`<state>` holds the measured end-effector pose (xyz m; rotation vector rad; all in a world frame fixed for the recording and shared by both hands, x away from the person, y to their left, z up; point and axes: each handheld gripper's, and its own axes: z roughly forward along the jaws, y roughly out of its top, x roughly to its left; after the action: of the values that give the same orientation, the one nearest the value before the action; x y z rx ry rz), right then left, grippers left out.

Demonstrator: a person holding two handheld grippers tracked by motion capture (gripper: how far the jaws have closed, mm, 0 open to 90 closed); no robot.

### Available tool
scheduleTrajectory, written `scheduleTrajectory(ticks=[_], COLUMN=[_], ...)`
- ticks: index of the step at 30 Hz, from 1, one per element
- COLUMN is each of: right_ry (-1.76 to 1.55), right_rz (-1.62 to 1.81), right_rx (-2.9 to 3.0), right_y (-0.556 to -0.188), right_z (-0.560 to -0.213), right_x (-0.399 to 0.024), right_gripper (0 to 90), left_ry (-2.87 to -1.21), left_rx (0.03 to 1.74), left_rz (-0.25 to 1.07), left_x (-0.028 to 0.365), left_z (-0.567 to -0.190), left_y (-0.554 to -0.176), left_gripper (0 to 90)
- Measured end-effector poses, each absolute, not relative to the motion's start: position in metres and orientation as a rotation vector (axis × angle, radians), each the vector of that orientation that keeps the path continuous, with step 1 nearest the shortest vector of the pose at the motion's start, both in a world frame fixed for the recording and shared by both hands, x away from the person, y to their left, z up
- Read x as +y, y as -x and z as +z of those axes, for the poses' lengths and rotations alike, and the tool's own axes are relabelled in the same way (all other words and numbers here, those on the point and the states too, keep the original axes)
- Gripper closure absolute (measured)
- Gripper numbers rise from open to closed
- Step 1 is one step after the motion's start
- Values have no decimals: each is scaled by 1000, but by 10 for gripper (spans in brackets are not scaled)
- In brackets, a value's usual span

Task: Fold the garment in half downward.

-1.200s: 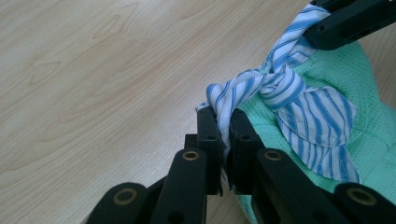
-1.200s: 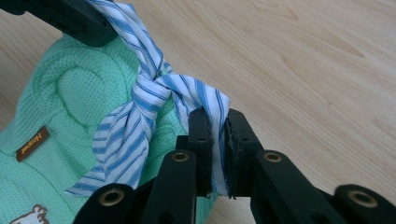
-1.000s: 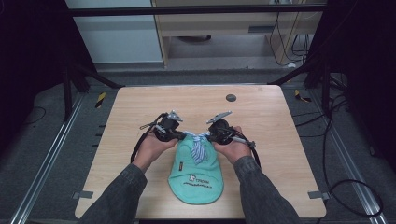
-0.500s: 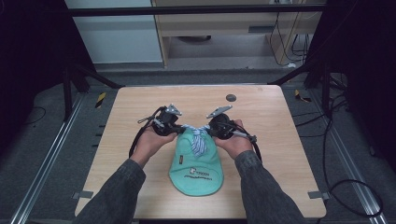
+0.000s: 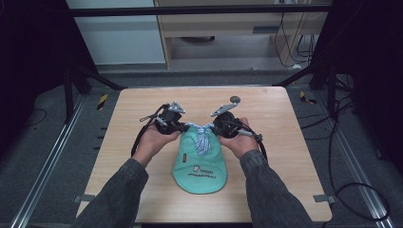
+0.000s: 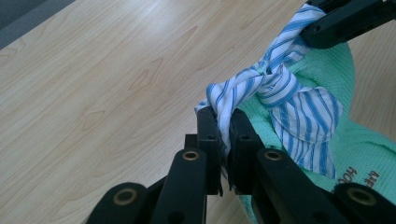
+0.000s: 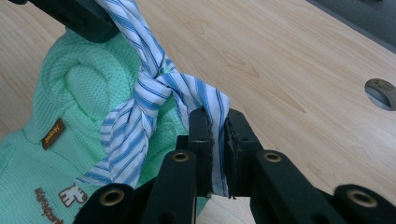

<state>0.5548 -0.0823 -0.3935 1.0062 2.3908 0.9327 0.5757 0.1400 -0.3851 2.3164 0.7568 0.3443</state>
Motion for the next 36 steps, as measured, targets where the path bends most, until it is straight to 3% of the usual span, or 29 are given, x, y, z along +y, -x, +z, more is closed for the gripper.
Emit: scheduleTrajectory(ticks=[36], right_ry=[-892], right_rz=[905], right_rx=[2384], right_y=[-559], right_z=[-365], right_x=[-81], right_gripper=[826], left_ry=[-2298], left_rx=[707], left_rz=[382], left_x=[143], left_z=[-360], left_y=[-578], left_gripper=[854])
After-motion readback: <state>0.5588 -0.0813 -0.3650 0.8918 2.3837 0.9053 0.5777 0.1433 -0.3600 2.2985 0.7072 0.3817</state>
